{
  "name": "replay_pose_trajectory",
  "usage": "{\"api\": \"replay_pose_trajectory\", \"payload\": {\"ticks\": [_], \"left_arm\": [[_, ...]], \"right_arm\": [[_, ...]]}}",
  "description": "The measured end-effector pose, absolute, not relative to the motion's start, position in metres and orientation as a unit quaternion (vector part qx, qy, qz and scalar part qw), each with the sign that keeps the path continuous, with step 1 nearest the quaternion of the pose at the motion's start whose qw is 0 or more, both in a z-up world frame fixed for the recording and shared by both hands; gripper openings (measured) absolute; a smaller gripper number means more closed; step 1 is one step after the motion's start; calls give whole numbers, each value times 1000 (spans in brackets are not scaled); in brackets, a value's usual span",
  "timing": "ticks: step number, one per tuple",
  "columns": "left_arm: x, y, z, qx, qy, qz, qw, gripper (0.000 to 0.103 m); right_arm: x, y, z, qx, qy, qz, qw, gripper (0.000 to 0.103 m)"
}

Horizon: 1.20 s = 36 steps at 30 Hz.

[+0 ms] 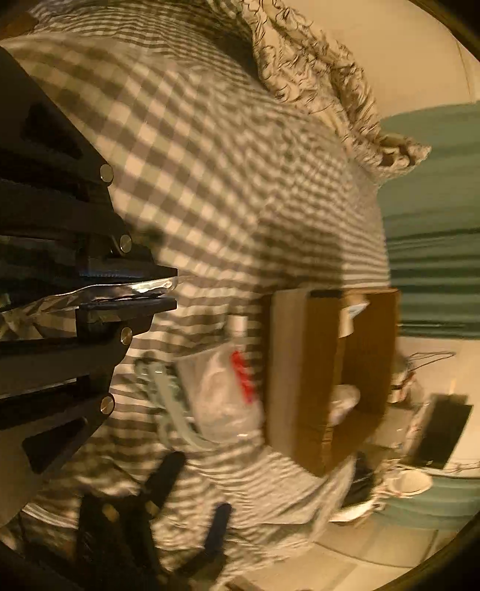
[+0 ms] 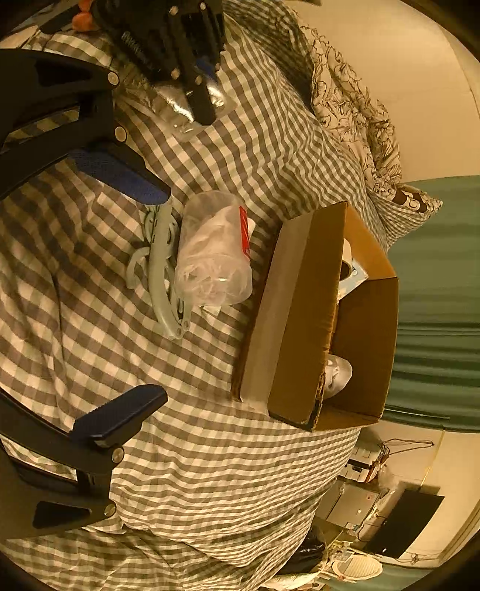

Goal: Organize objects

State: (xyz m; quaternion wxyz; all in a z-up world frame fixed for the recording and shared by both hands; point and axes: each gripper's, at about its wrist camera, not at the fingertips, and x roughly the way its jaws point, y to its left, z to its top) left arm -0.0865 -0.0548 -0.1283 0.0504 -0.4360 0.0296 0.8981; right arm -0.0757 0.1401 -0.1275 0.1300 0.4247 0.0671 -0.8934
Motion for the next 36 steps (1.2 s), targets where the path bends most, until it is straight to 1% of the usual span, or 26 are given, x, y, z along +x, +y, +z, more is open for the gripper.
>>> {"api": "replay_pose_trajectory", "payload": {"ticks": [3, 7, 15, 21, 22, 23, 24, 30, 36], "left_arm": [[-95, -59, -115, -423, 18, 904, 52, 7], [-108, -63, -105, -409, 21, 912, 34, 7], [-126, -75, -127, -430, 10, 902, 19, 7], [-127, -76, -130, -433, 7, 901, 21, 7], [-127, -76, -131, -433, 5, 901, 22, 7], [-127, -76, -131, -433, 4, 901, 23, 7], [-126, -76, -131, -433, 4, 901, 23, 7], [-122, -74, -129, -430, 15, 903, 21, 7], [-111, -65, -117, -425, 22, 905, 24, 7]], "right_arm": [[-79, 130, -128, 419, 66, -895, 134, 98], [-87, 109, -133, 411, 82, -899, 129, 98], [-110, 74, -158, 428, 98, -892, 106, 98], [-127, 63, -174, 434, 110, -891, 79, 98], [-129, 63, -177, 436, 109, -890, 75, 98], [-131, 65, -179, 439, 105, -890, 71, 95], [-132, 68, -180, 440, 99, -890, 71, 95], [-119, 82, -160, 420, 79, -900, 87, 93], [-92, 107, -120, 385, 60, -916, 101, 92]]}}
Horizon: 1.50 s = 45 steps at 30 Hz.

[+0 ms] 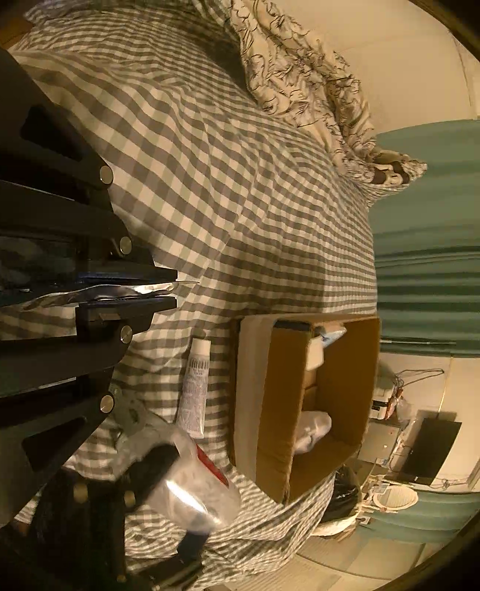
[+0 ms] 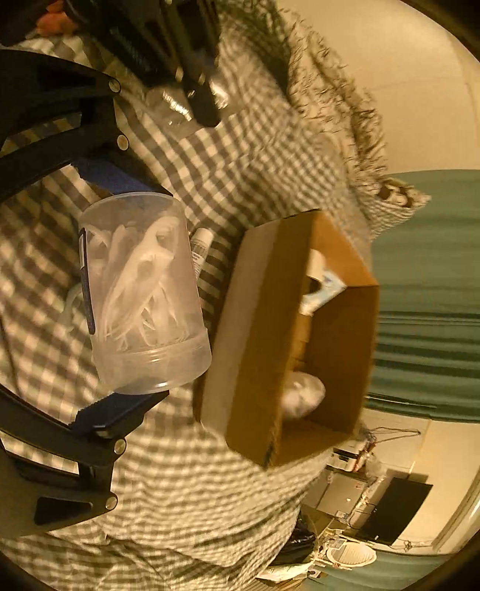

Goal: Organize objects
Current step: 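Lift the clear jar with the right gripper and drop both items into the box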

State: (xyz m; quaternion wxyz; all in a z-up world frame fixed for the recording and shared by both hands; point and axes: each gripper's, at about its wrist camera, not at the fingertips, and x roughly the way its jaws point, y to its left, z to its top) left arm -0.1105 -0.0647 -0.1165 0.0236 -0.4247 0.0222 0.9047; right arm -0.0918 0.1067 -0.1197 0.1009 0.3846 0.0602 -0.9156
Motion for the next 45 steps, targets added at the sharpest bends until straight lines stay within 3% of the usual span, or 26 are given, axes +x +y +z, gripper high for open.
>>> {"api": "replay_pose_trajectory", "payload": {"ticks": [12, 24, 31, 40, 43, 45], "left_arm": [[-92, -36, -39, -363, 21, 929, 74, 7], [-177, 1, 5, -337, 28, 937, 90, 7], [-250, 10, -16, -358, 17, 928, 102, 7], [-302, 16, -66, -363, 9, 924, 120, 7], [-309, 16, -77, -372, 9, 920, 124, 11], [-309, 19, -79, -377, 17, 918, 123, 19]], "right_arm": [[-56, 157, -15, 282, 32, -951, 119, 92], [-109, 181, 54, 227, 42, -964, 134, 92], [-183, 181, 46, 255, 22, -955, 147, 92], [-269, 190, -13, 303, 6, -944, 134, 93], [-280, 194, -27, 311, -12, -940, 138, 93], [-279, 197, -29, 305, -22, -943, 130, 94]]}}
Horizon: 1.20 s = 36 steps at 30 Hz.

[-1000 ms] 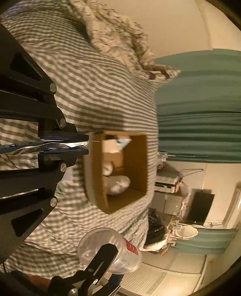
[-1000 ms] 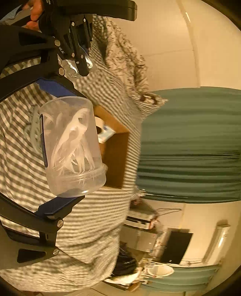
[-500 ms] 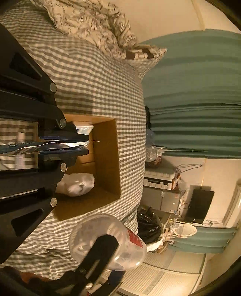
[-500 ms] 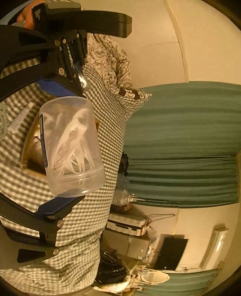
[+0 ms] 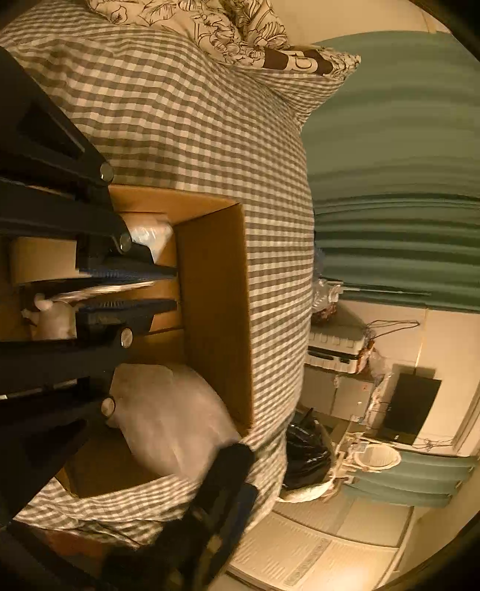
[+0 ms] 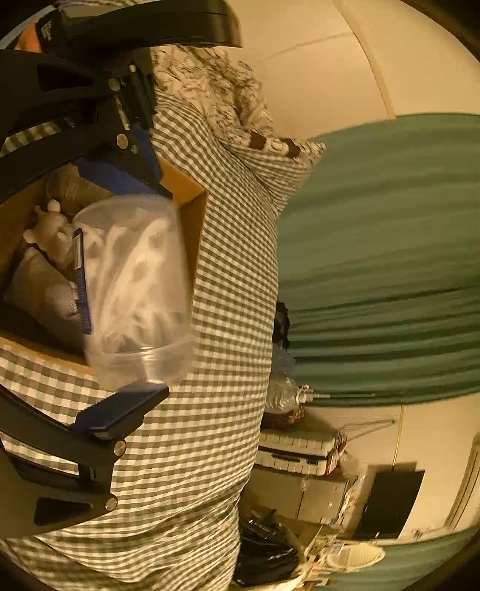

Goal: Organize objects
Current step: 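Lift the clear jar with the right gripper and drop both items into the box, then grasp the grey plastic clip with the right gripper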

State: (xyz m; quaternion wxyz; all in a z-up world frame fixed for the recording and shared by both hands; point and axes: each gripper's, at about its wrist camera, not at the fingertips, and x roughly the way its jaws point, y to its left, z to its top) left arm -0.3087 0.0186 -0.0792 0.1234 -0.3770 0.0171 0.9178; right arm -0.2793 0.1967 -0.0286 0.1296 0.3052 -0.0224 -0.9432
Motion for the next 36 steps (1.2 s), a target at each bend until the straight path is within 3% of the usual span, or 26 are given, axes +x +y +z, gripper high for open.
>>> {"api": "replay_pose_trajectory", "payload": {"ticks": [2, 3, 4, 7, 11, 14, 22, 36], "left_arm": [[-304, 21, -77, -374, 30, 919, 120, 58], [-297, 22, -73, -366, 38, 923, 112, 66], [-292, 23, -70, -360, 40, 926, 109, 70], [-273, 22, -53, -355, 42, 928, 109, 71], [-238, 12, -23, -339, 42, 935, 93, 91], [-205, 3, -2, -323, 44, 942, 75, 98], [-122, -14, 8, -306, 41, 950, 53, 103], [-79, -15, -74, -324, 96, 941, 2, 103]], "right_arm": [[-275, 202, -24, 293, -29, -947, 128, 97], [-271, 204, -20, 287, -30, -949, 127, 97], [-264, 207, -14, 279, -30, -952, 125, 98], [-247, 213, 6, 267, -28, -955, 126, 98], [-208, 217, 39, 255, -7, -959, 127, 98], [-176, 217, 61, 244, 14, -962, 123, 98], [-93, 222, 80, 234, 23, -961, 143, 99], [-45, 177, -27, 265, 137, -943, 146, 99]]}}
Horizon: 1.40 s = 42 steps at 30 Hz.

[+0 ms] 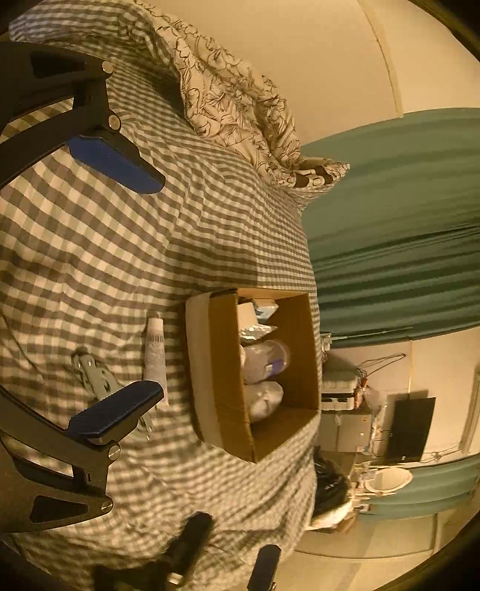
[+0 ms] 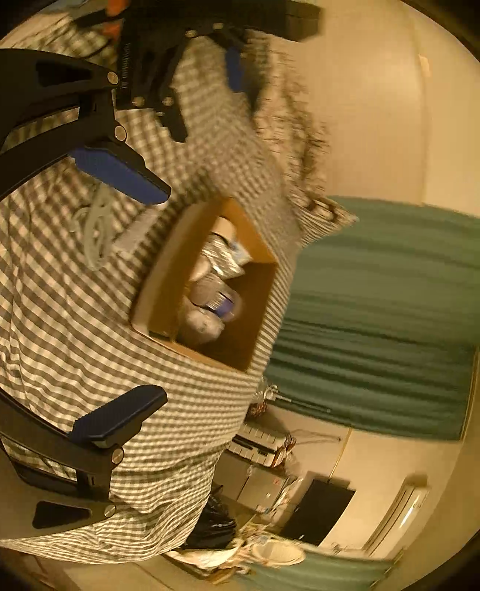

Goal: Organize objects
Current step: 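Grasp the grey plastic clip with the right gripper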

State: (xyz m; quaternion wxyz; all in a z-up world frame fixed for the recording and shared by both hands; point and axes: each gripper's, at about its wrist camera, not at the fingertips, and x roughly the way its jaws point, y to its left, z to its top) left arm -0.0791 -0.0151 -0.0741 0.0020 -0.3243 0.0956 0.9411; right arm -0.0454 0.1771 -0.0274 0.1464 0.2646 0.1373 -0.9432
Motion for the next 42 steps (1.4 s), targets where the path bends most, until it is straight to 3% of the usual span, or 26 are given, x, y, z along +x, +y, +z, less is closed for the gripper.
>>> {"api": "replay_pose_trajectory", "payload": {"ticks": [15, 18, 23, 33, 34, 38, 42], "left_arm": [[-104, -16, -141, -398, 71, 915, 2, 103], [-110, -25, -146, -411, 59, 910, -18, 103], [-114, -62, -144, -409, -30, 911, -31, 103], [-115, -58, -146, -412, -19, 910, -34, 103], [-115, -59, -146, -412, -18, 910, -34, 103], [-115, -58, -145, -412, -13, 910, -37, 103], [-112, -55, -145, -410, -3, 911, -42, 103]], "right_arm": [[-85, 151, -141, 375, 146, -891, 210, 99], [-89, 143, -156, 392, 162, -878, 222, 99], [-98, 127, -175, 407, 193, -862, 233, 99], [-103, 95, -204, 415, 280, -829, 250, 98], [-103, 93, -206, 413, 284, -829, 250, 91], [-98, 93, -202, 396, 290, -836, 245, 47], [-88, 101, -188, 373, 281, -853, 234, 32]]}}
